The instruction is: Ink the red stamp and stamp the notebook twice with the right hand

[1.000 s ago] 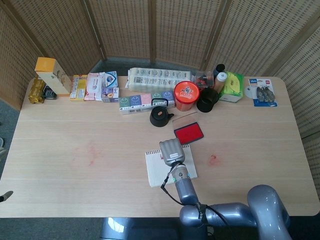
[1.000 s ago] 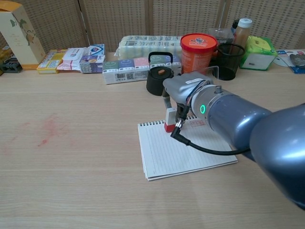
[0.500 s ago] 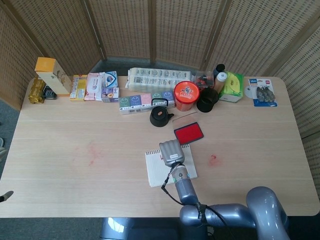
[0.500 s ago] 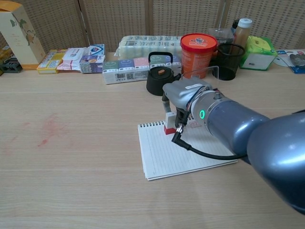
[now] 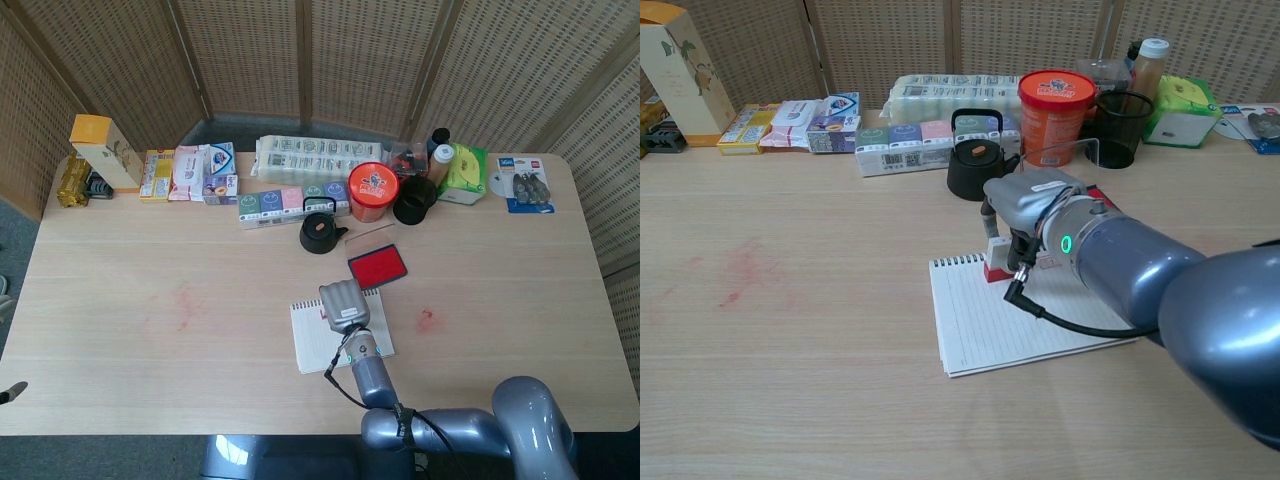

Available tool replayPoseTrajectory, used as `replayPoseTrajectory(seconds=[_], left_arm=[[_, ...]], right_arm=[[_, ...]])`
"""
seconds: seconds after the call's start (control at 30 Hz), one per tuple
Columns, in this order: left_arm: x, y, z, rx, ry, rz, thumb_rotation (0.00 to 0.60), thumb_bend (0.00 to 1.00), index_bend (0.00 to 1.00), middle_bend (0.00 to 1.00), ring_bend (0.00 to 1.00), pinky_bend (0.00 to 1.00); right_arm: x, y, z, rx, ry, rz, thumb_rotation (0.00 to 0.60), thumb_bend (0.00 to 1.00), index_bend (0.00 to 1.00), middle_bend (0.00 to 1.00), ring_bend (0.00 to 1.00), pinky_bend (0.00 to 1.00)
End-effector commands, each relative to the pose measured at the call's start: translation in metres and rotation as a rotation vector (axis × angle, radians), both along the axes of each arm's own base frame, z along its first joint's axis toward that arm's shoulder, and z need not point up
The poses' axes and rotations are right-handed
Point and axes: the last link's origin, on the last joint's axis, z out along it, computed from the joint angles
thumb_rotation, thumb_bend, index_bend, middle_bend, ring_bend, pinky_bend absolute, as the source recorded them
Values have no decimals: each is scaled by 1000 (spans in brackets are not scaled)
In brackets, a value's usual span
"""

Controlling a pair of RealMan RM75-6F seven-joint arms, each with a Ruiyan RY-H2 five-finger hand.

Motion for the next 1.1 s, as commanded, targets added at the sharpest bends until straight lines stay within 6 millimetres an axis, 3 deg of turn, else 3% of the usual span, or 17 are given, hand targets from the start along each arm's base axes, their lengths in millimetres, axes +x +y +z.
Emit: replayPoseTrajectory(seconds=[0.03, 0.8, 1.1], left_arm=[[0, 0, 0, 0, 0, 1, 600, 0, 0, 0, 0, 9], [0, 0, 1, 2, -7, -1, 600, 0, 0, 0, 0, 8], [1, -1, 2, -2, -16, -9, 600, 0, 0, 0, 0, 8]], right_arm=[[-2, 0, -1, 3, 0, -2, 600, 476, 718, 1000, 986, 1000], [-4, 3, -7, 12, 13, -9, 600, 476, 718, 1000, 987, 1000], [21, 8, 17, -31, -1, 44, 600, 477, 719, 1000, 987, 1000]])
